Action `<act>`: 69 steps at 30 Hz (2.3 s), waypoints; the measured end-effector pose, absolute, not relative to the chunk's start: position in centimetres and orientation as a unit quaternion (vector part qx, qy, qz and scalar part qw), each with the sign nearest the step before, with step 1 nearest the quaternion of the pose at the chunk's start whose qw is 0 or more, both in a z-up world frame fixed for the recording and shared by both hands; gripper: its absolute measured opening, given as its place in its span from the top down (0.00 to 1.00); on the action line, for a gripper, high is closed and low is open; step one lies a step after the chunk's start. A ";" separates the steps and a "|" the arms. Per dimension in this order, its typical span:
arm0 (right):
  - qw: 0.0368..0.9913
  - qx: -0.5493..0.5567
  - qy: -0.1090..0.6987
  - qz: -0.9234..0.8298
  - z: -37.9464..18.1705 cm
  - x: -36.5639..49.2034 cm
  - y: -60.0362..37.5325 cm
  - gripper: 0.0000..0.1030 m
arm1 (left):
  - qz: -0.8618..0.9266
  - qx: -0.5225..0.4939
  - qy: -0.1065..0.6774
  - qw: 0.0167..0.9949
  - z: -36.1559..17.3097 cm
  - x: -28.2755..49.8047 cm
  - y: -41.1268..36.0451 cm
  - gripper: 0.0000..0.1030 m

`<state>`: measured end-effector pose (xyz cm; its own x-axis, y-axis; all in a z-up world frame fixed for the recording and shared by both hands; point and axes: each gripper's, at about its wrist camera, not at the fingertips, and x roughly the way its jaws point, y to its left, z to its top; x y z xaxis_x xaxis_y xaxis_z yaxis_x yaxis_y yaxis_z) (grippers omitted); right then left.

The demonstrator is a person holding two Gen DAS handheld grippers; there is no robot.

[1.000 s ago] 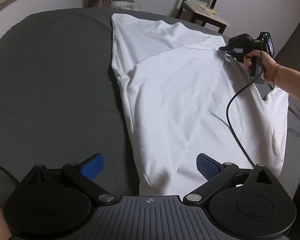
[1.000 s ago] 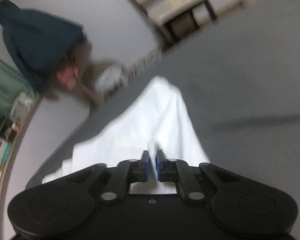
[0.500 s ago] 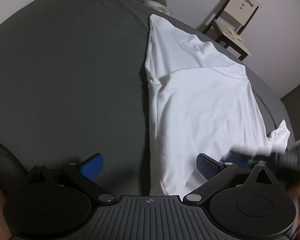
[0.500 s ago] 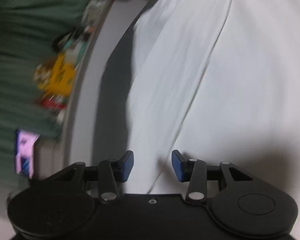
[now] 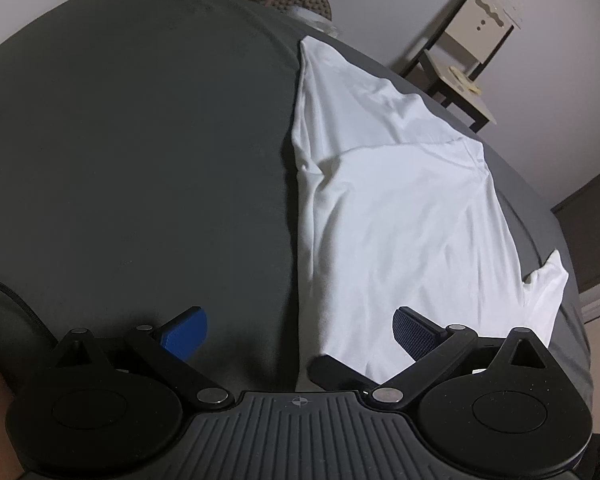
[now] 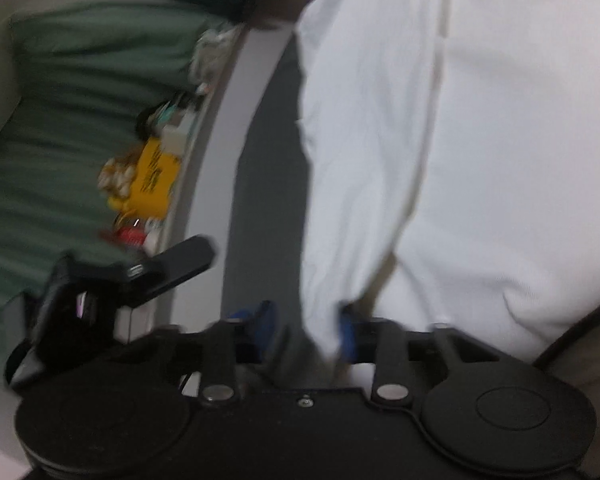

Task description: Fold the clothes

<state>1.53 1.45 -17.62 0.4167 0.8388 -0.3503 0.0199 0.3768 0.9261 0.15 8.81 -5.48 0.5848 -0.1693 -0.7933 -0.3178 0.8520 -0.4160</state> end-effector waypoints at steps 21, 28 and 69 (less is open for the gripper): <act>0.733 0.389 0.477 0.289 -14.1 1.5 -3.6 0.52 | 0.034 -0.210 0.443 0.871 -4.7 0.8 7.0 0.03; 0.811 0.376 0.415 0.171 -10.0 4.7 -16.9 0.51 | -0.012 -0.086 0.402 0.912 -3.6 2.1 1.8 0.03; 0.696 -0.154 0.564 0.417 -8.8 26.6 22.1 0.77 | -0.076 0.131 0.402 0.903 -5.9 0.1 -3.4 0.00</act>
